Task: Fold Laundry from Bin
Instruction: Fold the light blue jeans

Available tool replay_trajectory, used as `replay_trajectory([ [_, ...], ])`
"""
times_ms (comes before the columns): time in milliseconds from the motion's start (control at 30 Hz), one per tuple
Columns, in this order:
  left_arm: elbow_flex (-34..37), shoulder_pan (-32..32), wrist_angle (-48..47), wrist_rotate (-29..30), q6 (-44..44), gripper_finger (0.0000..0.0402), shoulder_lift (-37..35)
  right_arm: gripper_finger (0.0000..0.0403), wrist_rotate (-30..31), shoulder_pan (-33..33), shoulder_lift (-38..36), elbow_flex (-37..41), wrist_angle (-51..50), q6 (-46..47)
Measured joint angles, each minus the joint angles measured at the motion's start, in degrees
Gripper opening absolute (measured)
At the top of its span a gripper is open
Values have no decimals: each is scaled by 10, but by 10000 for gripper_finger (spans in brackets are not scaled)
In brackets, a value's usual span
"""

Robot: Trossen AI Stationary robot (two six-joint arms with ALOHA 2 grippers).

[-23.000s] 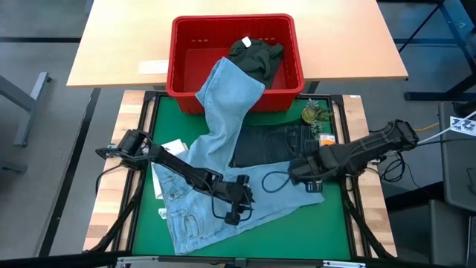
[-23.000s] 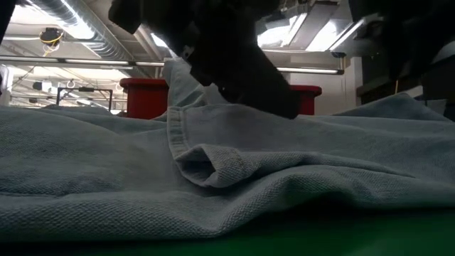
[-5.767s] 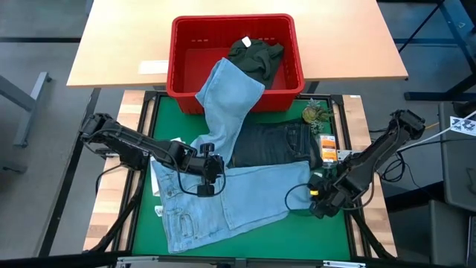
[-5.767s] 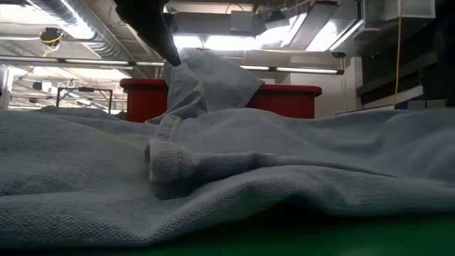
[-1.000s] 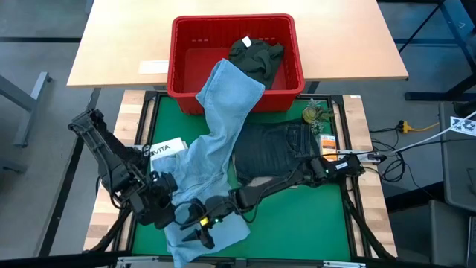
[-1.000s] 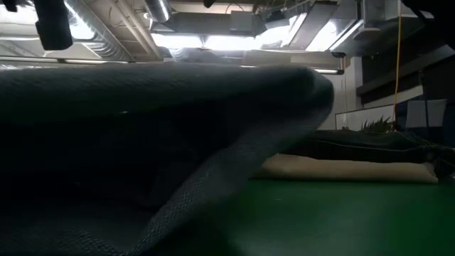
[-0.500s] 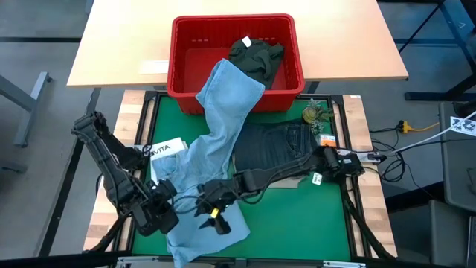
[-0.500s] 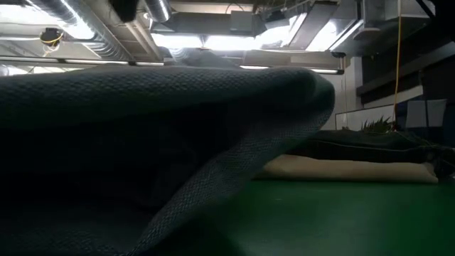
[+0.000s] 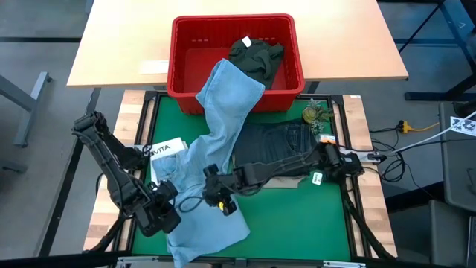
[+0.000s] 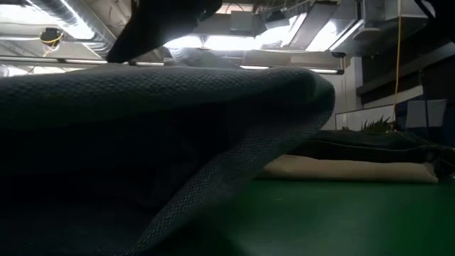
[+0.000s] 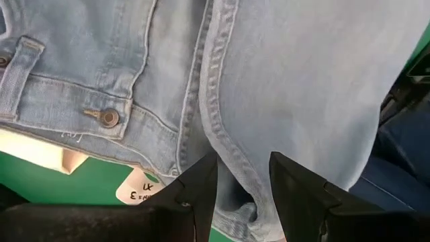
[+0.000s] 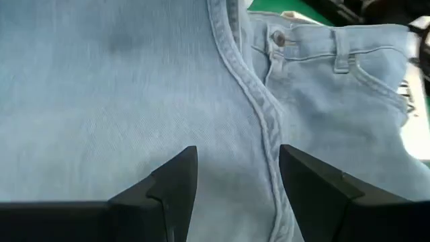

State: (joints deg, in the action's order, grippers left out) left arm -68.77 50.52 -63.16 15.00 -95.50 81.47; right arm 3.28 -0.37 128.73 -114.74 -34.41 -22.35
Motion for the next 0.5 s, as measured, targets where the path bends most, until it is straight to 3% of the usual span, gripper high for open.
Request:
replay_trajectory([
  [267, 0, -3, 0, -1, -4, 130, 0, 209, -144, -81, 0, 0, -42, -20],
  [433, 0, -5, -1, 20, -4, 130, 0, 209, -297, -122, 2, 0, -66, -22],
  [500, 0, -8, -1, 26, -4, 130, 0, 209, -323, -129, 7, 0, -66, -30],
])
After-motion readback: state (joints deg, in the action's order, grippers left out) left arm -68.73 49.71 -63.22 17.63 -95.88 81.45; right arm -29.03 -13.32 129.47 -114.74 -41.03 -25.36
